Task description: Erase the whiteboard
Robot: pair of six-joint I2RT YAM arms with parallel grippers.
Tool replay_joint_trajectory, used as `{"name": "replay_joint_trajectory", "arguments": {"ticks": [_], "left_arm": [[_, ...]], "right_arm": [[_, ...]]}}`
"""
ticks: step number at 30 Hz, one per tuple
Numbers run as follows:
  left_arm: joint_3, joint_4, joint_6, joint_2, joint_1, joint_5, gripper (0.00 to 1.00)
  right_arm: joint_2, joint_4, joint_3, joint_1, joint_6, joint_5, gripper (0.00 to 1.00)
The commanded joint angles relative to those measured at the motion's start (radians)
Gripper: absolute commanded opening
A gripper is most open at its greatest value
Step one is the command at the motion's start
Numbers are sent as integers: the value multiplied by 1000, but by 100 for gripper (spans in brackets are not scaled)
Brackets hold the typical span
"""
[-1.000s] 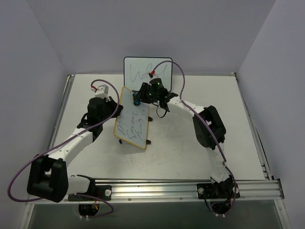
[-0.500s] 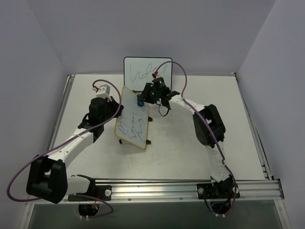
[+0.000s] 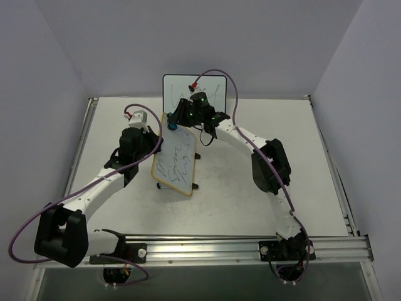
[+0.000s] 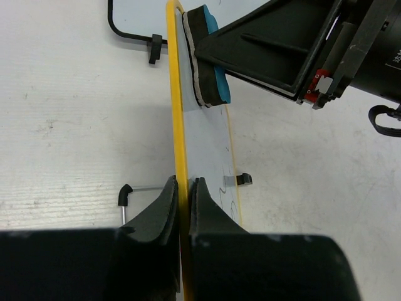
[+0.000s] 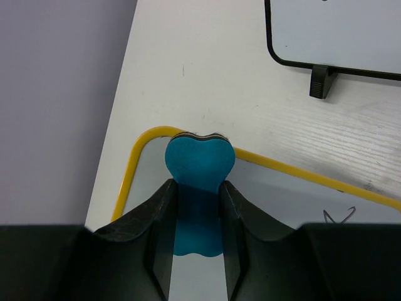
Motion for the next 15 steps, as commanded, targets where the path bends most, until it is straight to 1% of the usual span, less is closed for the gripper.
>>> {"name": "replay_joint_trajectory", "arguments": {"ticks": [1, 9, 15], "left_arm": [[-12, -143, 140, 29, -47, 43, 2], [-16, -143, 140, 24, -50, 34, 2], [-19, -141, 139, 27, -55, 35, 2]], "right_arm": [[27, -23, 20, 27, 9, -58, 0], [19, 15, -95, -22, 40, -33, 0], [-16, 104, -272, -59, 52, -44, 0]]}}
